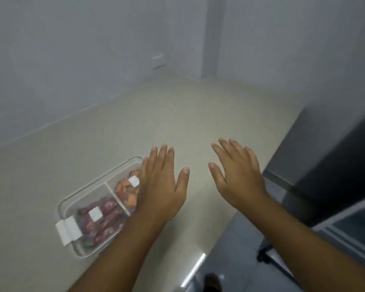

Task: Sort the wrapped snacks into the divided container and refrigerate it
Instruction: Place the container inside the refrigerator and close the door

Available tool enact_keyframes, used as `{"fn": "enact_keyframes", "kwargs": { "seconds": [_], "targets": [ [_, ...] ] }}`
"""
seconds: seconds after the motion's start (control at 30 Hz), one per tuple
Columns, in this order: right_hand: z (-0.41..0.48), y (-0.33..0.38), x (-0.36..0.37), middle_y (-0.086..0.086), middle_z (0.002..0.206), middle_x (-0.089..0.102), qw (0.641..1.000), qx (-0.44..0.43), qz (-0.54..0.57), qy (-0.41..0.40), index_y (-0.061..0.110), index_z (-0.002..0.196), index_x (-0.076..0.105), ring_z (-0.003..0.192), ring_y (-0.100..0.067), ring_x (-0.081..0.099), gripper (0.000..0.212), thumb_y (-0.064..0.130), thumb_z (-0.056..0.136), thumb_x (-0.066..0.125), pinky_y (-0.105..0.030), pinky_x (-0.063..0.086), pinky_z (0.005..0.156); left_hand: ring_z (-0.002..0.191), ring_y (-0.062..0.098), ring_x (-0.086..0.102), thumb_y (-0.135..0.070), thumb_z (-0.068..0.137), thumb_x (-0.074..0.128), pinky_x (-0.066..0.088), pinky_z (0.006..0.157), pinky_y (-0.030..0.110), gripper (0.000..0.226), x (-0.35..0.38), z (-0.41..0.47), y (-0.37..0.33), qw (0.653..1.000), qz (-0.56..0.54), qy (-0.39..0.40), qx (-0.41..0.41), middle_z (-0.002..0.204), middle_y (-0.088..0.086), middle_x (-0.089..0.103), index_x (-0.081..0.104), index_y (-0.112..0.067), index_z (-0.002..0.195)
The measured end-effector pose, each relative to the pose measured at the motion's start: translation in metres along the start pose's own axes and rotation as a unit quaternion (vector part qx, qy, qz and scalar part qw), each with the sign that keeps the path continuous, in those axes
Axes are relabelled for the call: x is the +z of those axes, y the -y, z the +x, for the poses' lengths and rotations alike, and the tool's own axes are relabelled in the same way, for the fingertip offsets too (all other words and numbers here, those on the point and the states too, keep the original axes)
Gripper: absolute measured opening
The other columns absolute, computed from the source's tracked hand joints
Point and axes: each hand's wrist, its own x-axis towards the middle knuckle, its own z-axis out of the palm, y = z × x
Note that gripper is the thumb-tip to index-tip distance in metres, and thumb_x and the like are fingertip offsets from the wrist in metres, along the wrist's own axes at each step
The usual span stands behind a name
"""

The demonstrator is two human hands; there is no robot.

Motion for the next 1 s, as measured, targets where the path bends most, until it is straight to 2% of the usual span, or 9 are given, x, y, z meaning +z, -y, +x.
{"fn": "enact_keyframes", "kwargs": {
  "seconds": [0.2,0.37,0.47,0.6,0.7,0.8,0.87,0.93,1.0],
  "targets": [
    [0.064,0.100,0.072,0.001,0.161,0.030,0.979,-0.185,0.043,0.069,0.026,0.151,0.037,0.151,-0.019,0.019,0.057,0.050,0.099,0.031,-0.044,0.010,0.122,0.157,0.016,0.002,-0.058,0.097,0.021,-0.003,0.124,0.034,0.073,-0.042,-0.041,0.099,0.978,0.052,-0.049,-0.195,0.170,-0.002,0.017,0.026,-0.020,0.159],
    [0.091,0.138,0.117,0.002,0.163,0.024,0.952,-0.278,0.019,0.123,0.029,0.152,0.033,0.152,-0.019,0.013,0.057,0.048,0.099,0.038,-0.043,0.008,0.123,0.157,0.021,0.008,-0.054,0.100,0.034,0.002,0.125,0.038,0.069,-0.049,-0.074,0.141,0.948,0.080,-0.076,-0.297,0.168,0.003,0.022,0.031,-0.016,0.158],
    [0.098,0.136,0.139,0.001,0.166,0.015,0.942,-0.286,0.025,0.172,0.030,0.153,0.031,0.153,-0.018,0.006,0.058,0.051,0.099,0.037,-0.043,0.010,0.122,0.157,0.023,0.008,-0.051,0.103,0.041,0.007,0.126,0.040,0.069,-0.043,-0.090,0.155,0.925,0.079,-0.086,-0.363,0.169,0.005,0.018,0.027,-0.014,0.159],
    [0.096,0.130,0.161,0.007,0.167,-0.009,0.932,-0.250,0.028,0.261,0.034,0.156,0.012,0.151,-0.013,-0.017,0.065,0.061,0.098,0.026,-0.048,0.033,0.112,0.157,0.020,0.004,-0.049,0.105,0.038,0.013,0.122,0.032,0.080,-0.026,-0.101,0.165,0.892,0.008,-0.068,-0.446,0.171,0.001,-0.011,-0.004,-0.013,0.162],
    [0.099,0.128,0.164,0.010,0.166,-0.013,0.925,-0.253,0.071,0.274,0.035,0.155,0.011,0.150,-0.011,-0.020,0.066,0.058,0.098,0.034,-0.050,0.031,0.113,0.155,0.020,0.017,-0.052,0.104,0.038,0.023,0.119,0.032,0.081,-0.023,-0.095,0.167,0.878,-0.017,-0.103,-0.467,0.172,-0.001,-0.005,-0.004,-0.014,0.162],
    [0.102,0.118,0.161,0.008,0.166,-0.009,0.910,-0.222,0.211,0.280,0.040,0.155,0.012,0.153,-0.013,-0.005,0.075,0.045,0.095,0.056,-0.040,0.022,0.117,0.150,0.021,0.030,-0.051,0.102,0.047,0.030,0.117,0.034,0.081,-0.026,-0.097,0.170,0.868,-0.088,-0.125,-0.473,0.169,0.000,0.017,0.000,-0.024,0.163],
    [0.101,0.110,0.157,0.006,0.165,0.010,0.879,-0.105,0.325,0.334,0.046,0.154,0.011,0.148,-0.016,0.021,0.083,0.041,0.092,0.066,-0.033,0.029,0.112,0.142,0.014,0.040,-0.045,0.098,0.061,0.040,0.109,0.023,0.085,-0.032,-0.105,0.173,0.837,-0.216,-0.144,-0.482,0.161,-0.009,0.033,0.003,-0.040,0.161],
    [0.093,0.103,0.155,0.009,0.140,0.051,0.798,0.020,0.465,0.383,0.041,0.147,0.034,0.125,-0.020,0.051,0.067,0.039,0.090,0.069,-0.034,0.046,0.096,0.130,0.008,0.049,-0.042,0.093,0.072,0.045,0.095,0.016,0.088,-0.036,-0.111,0.170,0.796,-0.322,-0.172,-0.484,0.148,-0.021,0.043,0.012,-0.050,0.158],
    [0.081,0.098,0.155,0.005,0.118,0.070,0.730,0.075,0.564,0.379,0.035,0.132,0.055,0.109,-0.024,0.067,0.038,0.026,0.096,0.064,-0.037,0.055,0.087,0.121,0.013,0.062,-0.034,0.093,0.073,0.055,0.097,0.031,0.074,-0.032,-0.114,0.165,0.761,-0.390,-0.208,-0.474,0.140,-0.014,0.058,0.032,-0.043,0.154]
  ]
}}
